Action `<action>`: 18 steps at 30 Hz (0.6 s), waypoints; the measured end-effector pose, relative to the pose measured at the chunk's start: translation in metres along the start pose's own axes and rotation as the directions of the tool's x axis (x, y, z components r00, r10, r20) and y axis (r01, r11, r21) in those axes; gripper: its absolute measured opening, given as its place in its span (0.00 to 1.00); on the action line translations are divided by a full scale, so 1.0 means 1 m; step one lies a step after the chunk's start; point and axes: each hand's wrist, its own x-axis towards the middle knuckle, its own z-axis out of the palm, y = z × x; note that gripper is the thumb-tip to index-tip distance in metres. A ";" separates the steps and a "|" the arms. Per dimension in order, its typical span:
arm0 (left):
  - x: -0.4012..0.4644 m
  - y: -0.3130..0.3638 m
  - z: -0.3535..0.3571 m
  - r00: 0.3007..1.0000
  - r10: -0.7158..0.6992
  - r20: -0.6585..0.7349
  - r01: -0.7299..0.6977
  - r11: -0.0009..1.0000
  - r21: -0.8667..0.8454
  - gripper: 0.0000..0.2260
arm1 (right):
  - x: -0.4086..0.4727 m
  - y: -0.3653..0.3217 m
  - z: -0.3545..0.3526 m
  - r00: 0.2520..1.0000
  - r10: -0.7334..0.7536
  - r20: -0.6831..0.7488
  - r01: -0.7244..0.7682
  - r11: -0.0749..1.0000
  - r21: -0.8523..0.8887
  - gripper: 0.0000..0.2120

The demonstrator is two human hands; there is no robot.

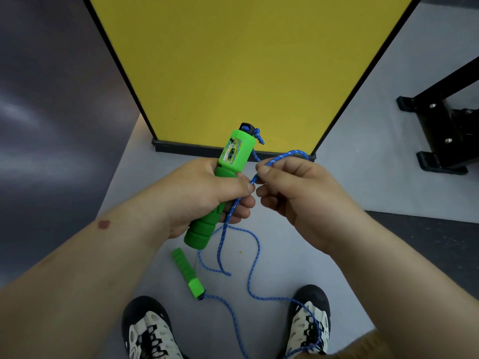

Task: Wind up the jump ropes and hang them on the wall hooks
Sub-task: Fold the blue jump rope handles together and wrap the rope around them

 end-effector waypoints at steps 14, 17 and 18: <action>-0.001 0.001 0.000 1.000 -0.003 0.008 0.003 1.000 0.009 0.03 | 0.006 -0.012 -0.013 0.976 -0.014 -0.219 0.064 0.973 0.223 0.04; -0.001 0.001 0.000 1.000 0.000 0.007 0.000 1.000 0.017 0.03 | 0.006 -0.010 -0.011 0.984 0.012 -0.176 0.030 0.972 0.232 0.05; -0.001 0.001 0.000 1.000 0.000 0.006 0.000 1.000 0.014 0.03 | 0.005 -0.009 -0.009 0.989 0.019 -0.147 0.014 0.975 0.223 0.05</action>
